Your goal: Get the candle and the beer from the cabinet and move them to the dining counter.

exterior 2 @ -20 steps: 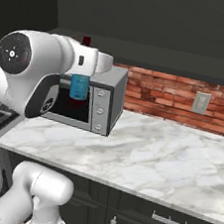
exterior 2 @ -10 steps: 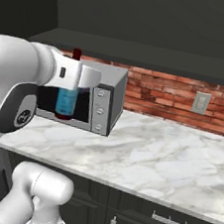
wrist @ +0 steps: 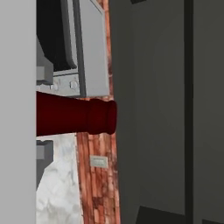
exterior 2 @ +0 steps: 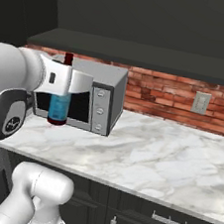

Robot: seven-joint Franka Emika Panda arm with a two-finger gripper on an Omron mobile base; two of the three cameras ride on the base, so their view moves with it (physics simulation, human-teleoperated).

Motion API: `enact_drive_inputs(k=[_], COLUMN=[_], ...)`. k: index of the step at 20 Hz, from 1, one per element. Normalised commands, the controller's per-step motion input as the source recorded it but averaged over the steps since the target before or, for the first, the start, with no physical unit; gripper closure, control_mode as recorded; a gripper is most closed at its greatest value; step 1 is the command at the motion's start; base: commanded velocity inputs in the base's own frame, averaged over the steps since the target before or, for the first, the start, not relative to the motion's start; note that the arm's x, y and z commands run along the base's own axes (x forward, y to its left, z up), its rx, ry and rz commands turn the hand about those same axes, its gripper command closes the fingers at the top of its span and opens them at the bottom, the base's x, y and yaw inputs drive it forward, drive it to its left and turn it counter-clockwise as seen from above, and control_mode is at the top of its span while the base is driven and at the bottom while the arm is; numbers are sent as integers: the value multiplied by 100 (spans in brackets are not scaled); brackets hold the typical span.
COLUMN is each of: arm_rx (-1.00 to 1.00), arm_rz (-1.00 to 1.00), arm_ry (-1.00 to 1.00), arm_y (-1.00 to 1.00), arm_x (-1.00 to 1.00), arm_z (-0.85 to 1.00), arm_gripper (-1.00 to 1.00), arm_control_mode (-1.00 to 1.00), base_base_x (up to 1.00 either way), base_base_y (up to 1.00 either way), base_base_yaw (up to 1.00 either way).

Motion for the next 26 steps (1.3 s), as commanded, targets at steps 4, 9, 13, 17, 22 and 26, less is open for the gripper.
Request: enact_drive_inputs(k=[4, 9, 13, 17, 22, 26], arm_rx=[0, -1, 0, 0, 0, 0], arm_rz=[-4, -2, 0, 0, 0, 0], arm_ry=[0, 0, 0, 0, 0, 0], arm_y=[18, 19, 2, 0, 0, 0], arm_x=[-14, -6, -1, 0, 0, 0], arm_z=[-10, -5, 0, 0, 0, 0], arm_gripper=[100, 100, 100, 100, 100, 100], arm_control_mode=[-100, -100, 100, 100, 100, 100], base_base_x=[0, 0, -8, -87, -100, -64], base_base_y=[0, 0, 0, -19, -52, -43], base_base_yaw=[0, 0, 0, -13, -36, -63])
